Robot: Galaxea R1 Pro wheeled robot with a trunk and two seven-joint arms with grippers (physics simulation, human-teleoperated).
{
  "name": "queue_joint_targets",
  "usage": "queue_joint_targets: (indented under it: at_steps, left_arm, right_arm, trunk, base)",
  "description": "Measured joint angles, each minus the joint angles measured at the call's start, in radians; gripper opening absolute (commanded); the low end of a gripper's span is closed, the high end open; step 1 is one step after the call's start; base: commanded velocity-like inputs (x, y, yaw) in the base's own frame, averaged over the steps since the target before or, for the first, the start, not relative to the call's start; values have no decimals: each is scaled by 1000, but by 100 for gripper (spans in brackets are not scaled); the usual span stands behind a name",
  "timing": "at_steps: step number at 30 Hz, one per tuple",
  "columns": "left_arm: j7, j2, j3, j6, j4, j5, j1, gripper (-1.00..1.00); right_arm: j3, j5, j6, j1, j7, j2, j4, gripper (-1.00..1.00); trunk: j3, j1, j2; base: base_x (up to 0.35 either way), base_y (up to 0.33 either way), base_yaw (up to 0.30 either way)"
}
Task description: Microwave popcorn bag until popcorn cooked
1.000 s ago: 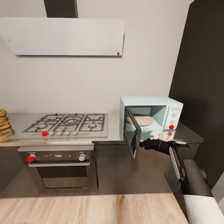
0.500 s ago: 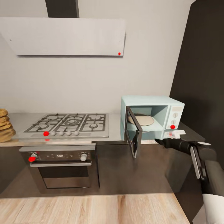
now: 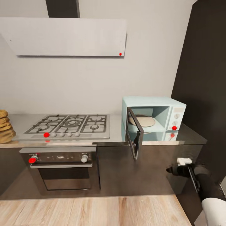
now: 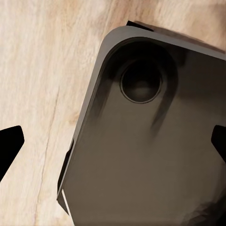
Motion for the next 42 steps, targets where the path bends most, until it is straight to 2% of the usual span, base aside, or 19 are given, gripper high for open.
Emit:
queue_joint_targets:
  at_steps: [1,3,4,5,6,7,9,11,13,15,16,18,20,21,23,25,29,30,42]
  left_arm:
    - [0,0,0,0,0,0,0,100]
    - [1,0,0,0,0,0,0,100]
    - [1,0,0,0,0,0,0,100]
    - [1,0,0,0,0,0,0,100]
    - [1,0,0,-1,0,0,0,100]
    - [2,0,0,-1,0,0,0,100]
    - [3,0,0,-1,0,1,0,100]
    - [3,0,0,-1,0,1,0,100]
    - [4,0,0,-1,0,1,0,100]
    - [4,0,0,-2,0,2,0,100]
    - [4,0,1,-2,0,2,0,100]
    - [4,0,1,-2,0,2,0,100]
    - [4,0,1,-1,0,2,0,100]
    - [4,0,1,-2,0,2,0,100]
    - [4,0,1,-2,0,2,0,100]
    - [4,1,1,-2,0,2,0,100]
    - [4,0,1,-2,0,2,0,100]
    - [4,0,1,-2,0,2,0,100]
    - [7,3,7,-1,1,12,0,100]
  right_arm:
    - [0,1,-20,0,-3,-1,82,100]
    - [0,2,-122,1,-12,-5,288,100]
    - [2,0,-209,1,-27,-24,436,100]
    - [4,3,-245,3,-36,-32,608,100]
    - [7,3,-331,5,-59,-41,761,100]
    - [9,2,-392,5,-72,-44,855,100]
    - [11,2,-448,7,-82,-36,924,100]
    - [14,2,-460,33,-86,-29,938,100]
    - [16,3,-471,98,-92,-21,941,100]
    - [16,6,-492,193,-118,16,942,100]
    - [16,5,-506,220,-142,33,943,100]
    - [15,1,-551,289,-239,75,944,100]
    - [10,-12,-630,374,-369,124,944,100]
    - [9,-21,-644,390,-390,131,944,100]
    - [7,-50,-683,408,-421,139,944,100]
    - [6,-66,-766,415,-462,138,943,100]
    - [7,-75,-826,421,-528,142,942,100]
    - [9,-70,-842,443,-535,147,942,100]
    - [15,-62,-857,456,-544,153,941,100]
  trunk:
    - [0,0,0]
    - [0,0,0]
    - [0,0,0]
    - [0,0,0]
    - [0,0,0]
    - [0,0,0]
    - [0,0,0]
    - [0,0,0]
    - [0,0,0]
    - [0,0,0]
    - [0,0,0]
    - [0,0,0]
    - [0,0,0]
    - [0,0,0]
    - [0,0,0]
    - [0,0,0]
    - [0,0,0]
    - [0,0,0]
    - [0,0,0]
  base:
    - [0,0,0]
    - [0,0,0]
    - [0,0,0]
    - [0,0,0]
    - [0,0,0]
    - [0,0,0]
    - [0,0,0]
    - [0,0,0]
    - [0,0,0]
    - [0,0,0]
    - [0,0,0]
    - [0,0,0]
    - [0,0,0]
    - [0,0,0]
    - [0,0,5]
    - [0,0,132]
    - [0,0,242]
    - [0,0,272]
    - [0,0,276]
